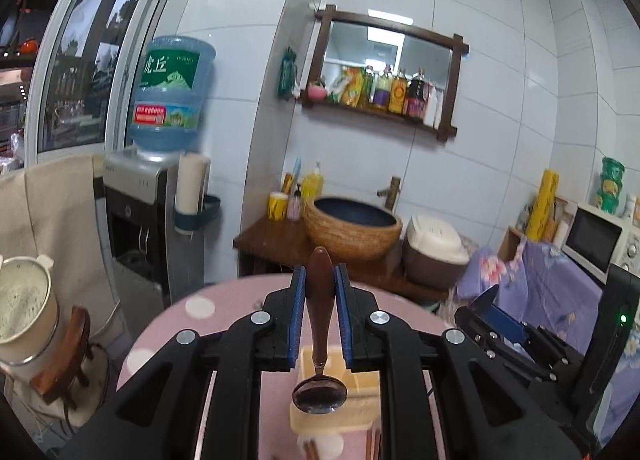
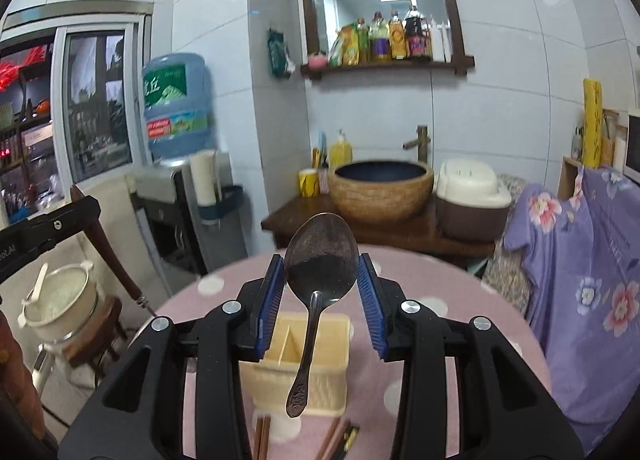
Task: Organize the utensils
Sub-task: 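Lower the wooden spoon into the beige holder while the right tool inserts the metal spoon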
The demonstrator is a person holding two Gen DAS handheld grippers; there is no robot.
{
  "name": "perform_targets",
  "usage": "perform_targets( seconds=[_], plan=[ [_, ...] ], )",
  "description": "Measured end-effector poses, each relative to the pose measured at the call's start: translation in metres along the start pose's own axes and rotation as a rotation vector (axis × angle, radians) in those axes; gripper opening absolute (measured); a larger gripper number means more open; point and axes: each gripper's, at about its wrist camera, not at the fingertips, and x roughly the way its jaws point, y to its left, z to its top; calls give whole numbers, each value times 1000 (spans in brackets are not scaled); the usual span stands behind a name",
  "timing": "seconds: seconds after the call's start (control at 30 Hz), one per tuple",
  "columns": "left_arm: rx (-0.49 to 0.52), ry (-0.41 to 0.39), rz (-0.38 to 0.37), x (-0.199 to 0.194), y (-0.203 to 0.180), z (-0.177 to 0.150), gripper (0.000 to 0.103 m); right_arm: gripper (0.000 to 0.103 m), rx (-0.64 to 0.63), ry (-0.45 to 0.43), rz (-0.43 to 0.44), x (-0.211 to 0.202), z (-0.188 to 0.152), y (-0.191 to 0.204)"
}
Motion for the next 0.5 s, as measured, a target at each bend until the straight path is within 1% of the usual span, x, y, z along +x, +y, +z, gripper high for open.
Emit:
perform_targets(
  seconds=[0.03, 0.1, 0.17, 0.27, 0.37, 0.5],
  plan=[
    [-3, -14, 8, 8, -3, 5, 16, 38, 5, -12, -7, 4, 8, 0],
    [-6, -15, 6, 22, -7, 8, 16, 38, -3, -35, -22, 14, 19, 3],
    [-9, 12, 4, 38, -11, 4, 16, 38, -20, -39, -39, 28, 21, 6],
    [-12, 52, 15, 56, -11, -11, 16, 38, -27, -18, -53, 48, 9, 7],
    [-7, 87, 28, 68, -6, -28, 16, 38, -31, 24, -56, 65, -13, 4],
    [9, 135, 31, 77, -2, -49, 16, 38, -47, 65, -54, 74, -41, 3]
  ],
)
